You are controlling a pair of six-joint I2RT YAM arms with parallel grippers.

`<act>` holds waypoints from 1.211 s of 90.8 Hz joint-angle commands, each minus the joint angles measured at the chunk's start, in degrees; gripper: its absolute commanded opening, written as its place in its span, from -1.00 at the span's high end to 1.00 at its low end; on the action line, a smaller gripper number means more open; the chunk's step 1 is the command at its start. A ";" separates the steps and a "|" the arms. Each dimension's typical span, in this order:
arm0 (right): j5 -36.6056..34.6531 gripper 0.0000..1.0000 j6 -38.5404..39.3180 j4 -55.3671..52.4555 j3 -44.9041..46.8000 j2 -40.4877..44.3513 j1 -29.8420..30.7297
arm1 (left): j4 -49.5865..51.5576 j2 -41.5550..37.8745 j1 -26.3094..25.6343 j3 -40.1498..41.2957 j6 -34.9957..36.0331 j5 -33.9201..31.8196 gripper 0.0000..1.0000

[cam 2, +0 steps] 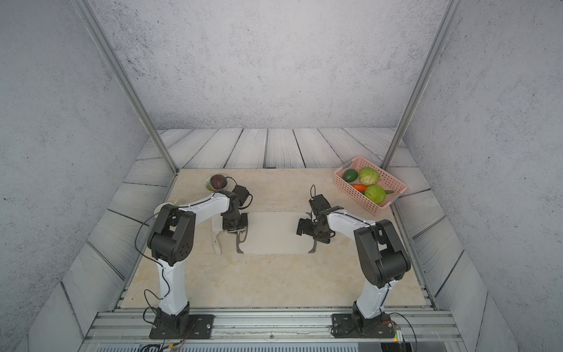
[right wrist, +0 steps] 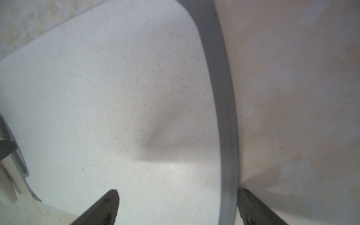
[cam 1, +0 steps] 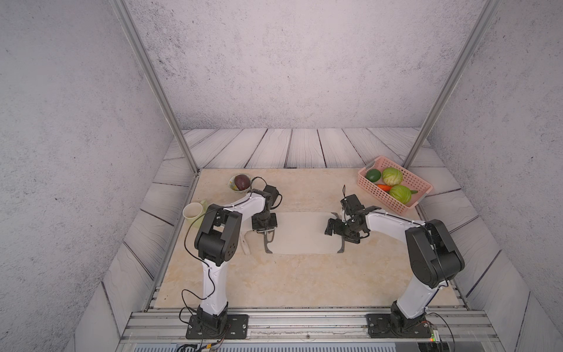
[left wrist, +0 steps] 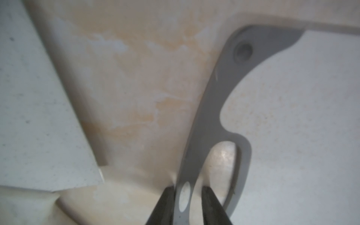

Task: Align the knife with the edge of the cutting board
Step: Move the work surface to the center of the board.

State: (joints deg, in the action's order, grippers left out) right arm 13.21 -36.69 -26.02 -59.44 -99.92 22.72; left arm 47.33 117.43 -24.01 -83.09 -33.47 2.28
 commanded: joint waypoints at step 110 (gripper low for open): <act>1.52 -0.99 0.89 -4.11 4.87 4.15 -3.77 | -0.20 -11.91 1.95 3.05 0.53 1.32 -0.64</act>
State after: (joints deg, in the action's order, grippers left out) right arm 13.87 -36.64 -27.40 -56.27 -96.79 19.49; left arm 46.48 109.56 -22.55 -81.12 -33.63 3.01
